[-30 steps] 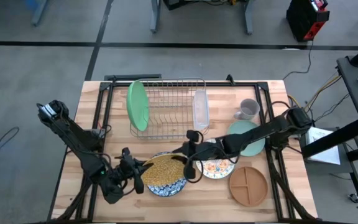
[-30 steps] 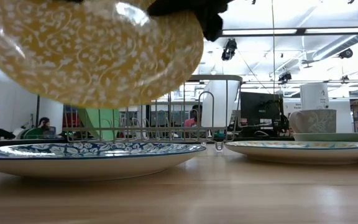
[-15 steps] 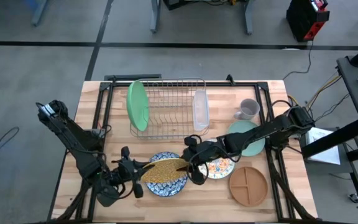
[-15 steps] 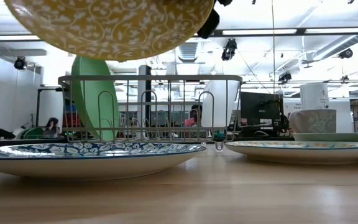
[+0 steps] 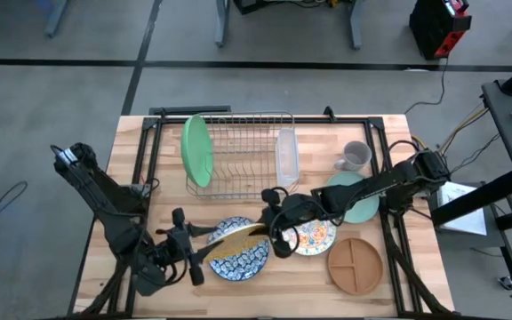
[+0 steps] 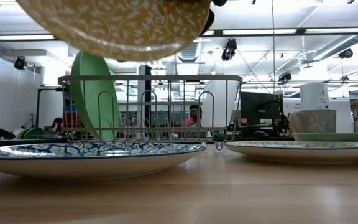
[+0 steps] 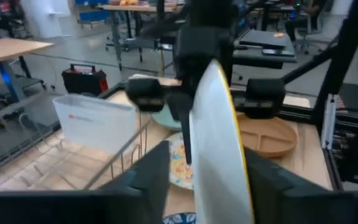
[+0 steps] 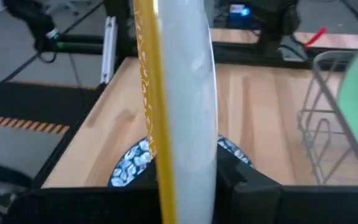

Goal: Sort dishes
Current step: Put the yellow plate in the dish rack

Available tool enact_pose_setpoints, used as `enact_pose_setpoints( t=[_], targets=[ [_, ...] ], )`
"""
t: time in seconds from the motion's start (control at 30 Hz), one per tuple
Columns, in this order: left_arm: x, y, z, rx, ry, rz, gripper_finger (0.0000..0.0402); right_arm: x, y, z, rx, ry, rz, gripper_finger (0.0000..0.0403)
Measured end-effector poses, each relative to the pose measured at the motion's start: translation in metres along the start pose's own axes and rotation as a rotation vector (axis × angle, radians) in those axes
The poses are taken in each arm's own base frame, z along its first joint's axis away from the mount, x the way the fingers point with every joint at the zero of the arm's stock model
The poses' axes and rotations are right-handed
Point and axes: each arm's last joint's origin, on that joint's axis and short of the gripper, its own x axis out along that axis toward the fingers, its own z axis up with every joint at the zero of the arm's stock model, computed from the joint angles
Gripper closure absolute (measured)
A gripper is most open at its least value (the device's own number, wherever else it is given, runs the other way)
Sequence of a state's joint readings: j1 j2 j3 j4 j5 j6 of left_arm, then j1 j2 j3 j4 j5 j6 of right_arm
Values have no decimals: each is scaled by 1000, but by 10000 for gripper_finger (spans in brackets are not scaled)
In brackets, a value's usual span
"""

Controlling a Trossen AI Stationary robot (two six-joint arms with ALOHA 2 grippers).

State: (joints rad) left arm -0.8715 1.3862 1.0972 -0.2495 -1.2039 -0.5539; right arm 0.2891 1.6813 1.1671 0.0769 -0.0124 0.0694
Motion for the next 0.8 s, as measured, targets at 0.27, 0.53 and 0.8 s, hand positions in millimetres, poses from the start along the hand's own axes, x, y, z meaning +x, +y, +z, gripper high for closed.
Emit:
enact_pose_setpoints(
  t=[0.27,0.53,0.8],
  targets=[
    [-10,-1,33,171,-23,-20,145,-13,-14,0,-8,35,155,380],
    [-18,12,47,290,-17,110,147,-40,-8,4,-133,-72,596,380],
    [-18,33,22,265,-40,236,163,-86,26,30,-364,-302,1082,381]
  ],
)
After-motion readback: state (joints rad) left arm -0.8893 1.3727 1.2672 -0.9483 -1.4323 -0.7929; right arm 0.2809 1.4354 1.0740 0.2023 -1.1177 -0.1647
